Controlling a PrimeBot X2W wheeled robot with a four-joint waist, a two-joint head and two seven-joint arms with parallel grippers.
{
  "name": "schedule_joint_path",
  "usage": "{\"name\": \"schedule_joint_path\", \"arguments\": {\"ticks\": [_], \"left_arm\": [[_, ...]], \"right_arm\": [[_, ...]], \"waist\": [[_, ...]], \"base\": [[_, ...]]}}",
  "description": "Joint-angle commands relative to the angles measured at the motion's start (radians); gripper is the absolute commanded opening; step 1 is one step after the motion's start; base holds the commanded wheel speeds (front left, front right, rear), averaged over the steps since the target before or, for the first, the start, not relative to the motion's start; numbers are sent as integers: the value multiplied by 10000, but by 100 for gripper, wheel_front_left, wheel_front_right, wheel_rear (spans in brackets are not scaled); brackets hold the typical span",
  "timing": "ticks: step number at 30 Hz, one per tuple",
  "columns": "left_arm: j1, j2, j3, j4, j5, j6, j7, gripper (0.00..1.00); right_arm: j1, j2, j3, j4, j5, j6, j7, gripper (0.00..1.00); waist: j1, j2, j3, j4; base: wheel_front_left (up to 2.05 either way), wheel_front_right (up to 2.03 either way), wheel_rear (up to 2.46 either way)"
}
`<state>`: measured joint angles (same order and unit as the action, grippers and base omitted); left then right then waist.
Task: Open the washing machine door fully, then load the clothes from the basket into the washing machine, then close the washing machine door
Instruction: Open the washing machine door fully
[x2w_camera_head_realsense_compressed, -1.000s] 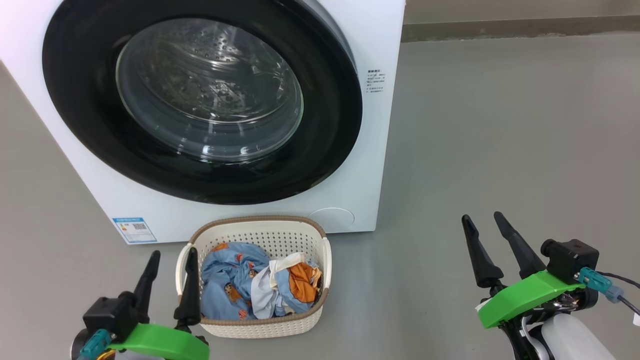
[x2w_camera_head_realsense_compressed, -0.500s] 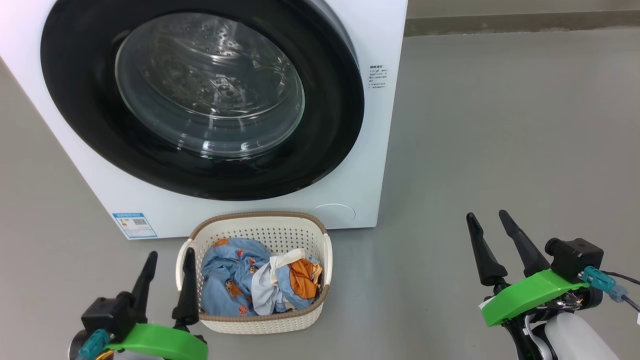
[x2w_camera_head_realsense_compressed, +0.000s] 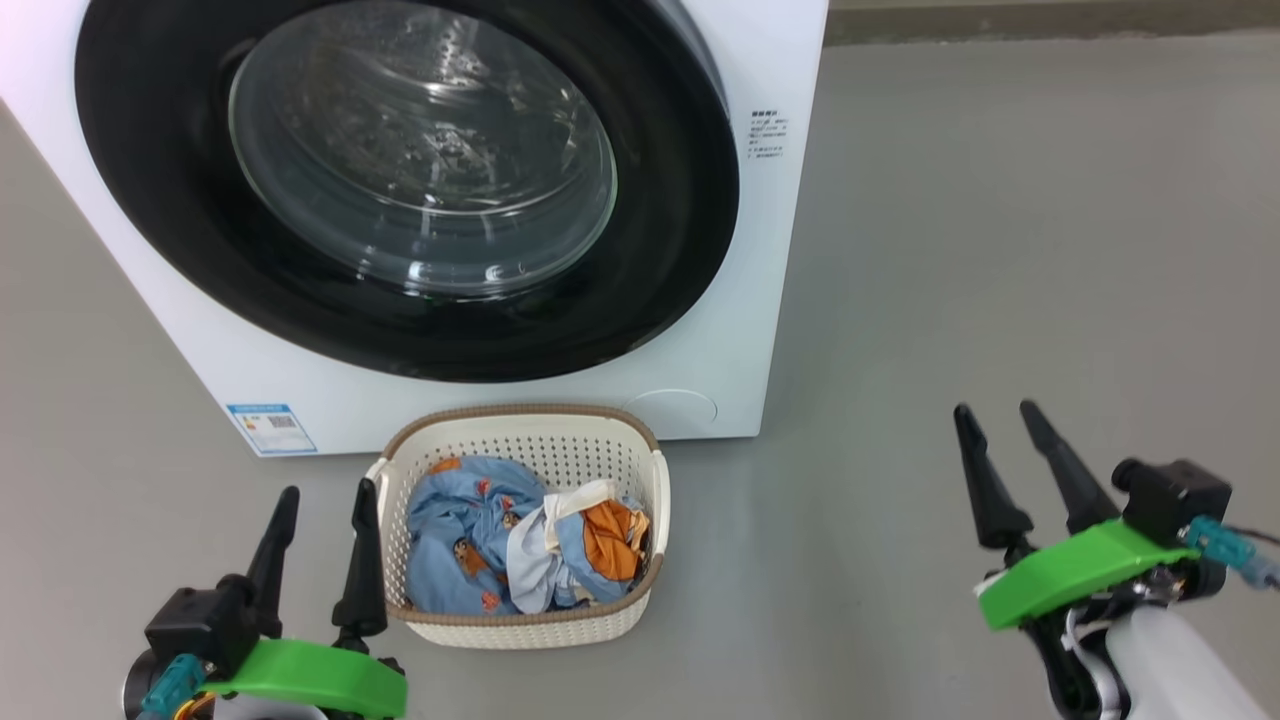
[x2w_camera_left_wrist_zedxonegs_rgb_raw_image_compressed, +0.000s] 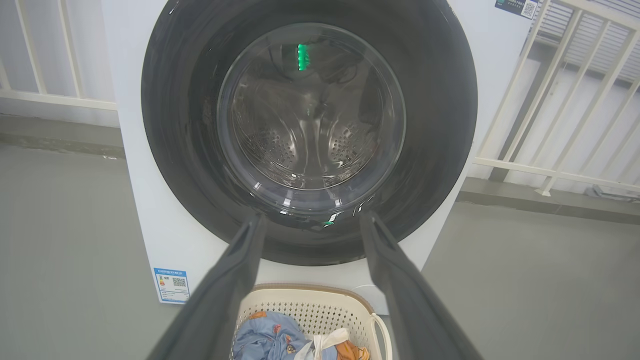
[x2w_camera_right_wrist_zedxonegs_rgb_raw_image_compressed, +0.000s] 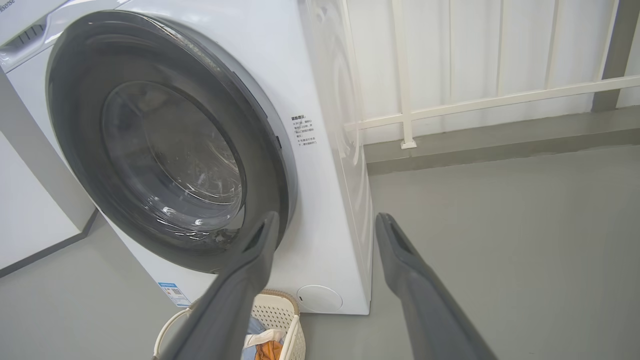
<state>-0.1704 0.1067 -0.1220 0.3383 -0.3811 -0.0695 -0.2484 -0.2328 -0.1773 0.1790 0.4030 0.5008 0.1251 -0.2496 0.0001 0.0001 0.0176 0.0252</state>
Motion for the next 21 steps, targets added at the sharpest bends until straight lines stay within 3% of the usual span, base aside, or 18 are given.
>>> {"name": "schedule_joint_path", "arguments": {"ticks": [1, 14, 17, 18, 20, 21], "left_arm": [[-338, 98, 370, -348, 148, 6, -133, 100], [-658, -59, 529, -565, 383, -167, -133, 100], [-761, -104, 539, -596, 435, -216, -133, 100], [-796, -119, 544, -609, 451, -232, -133, 100], [-869, -146, 551, -623, 482, -269, -133, 100], [-901, -164, 554, -630, 493, -285, -133, 100]], "right_arm": [[-540, -169, 101, -227, -39, 56, -122, 100], [-1552, -557, -288, -100, -450, 56, -122, 100], [-1849, -640, -378, -1, -458, 56, -122, 71], [-1961, -663, -405, 33, -441, 56, -122, 54], [-2200, -731, -453, 113, -385, 56, -122, 40], [-2327, -781, -463, 156, -361, 56, -122, 22]], "waist": [[0, -1, 124, 41], [0, -1, 1012, 306], [0, -1, 1206, 403], [0, -1, 1280, 439], [0, -1, 1409, 513], [0, -1, 1478, 549]], "base": [[0, 0, 0], [0, 0, 0], [0, 0, 0], [0, 0, 0], [0, 0, 0], [0, 0, 0]]}}
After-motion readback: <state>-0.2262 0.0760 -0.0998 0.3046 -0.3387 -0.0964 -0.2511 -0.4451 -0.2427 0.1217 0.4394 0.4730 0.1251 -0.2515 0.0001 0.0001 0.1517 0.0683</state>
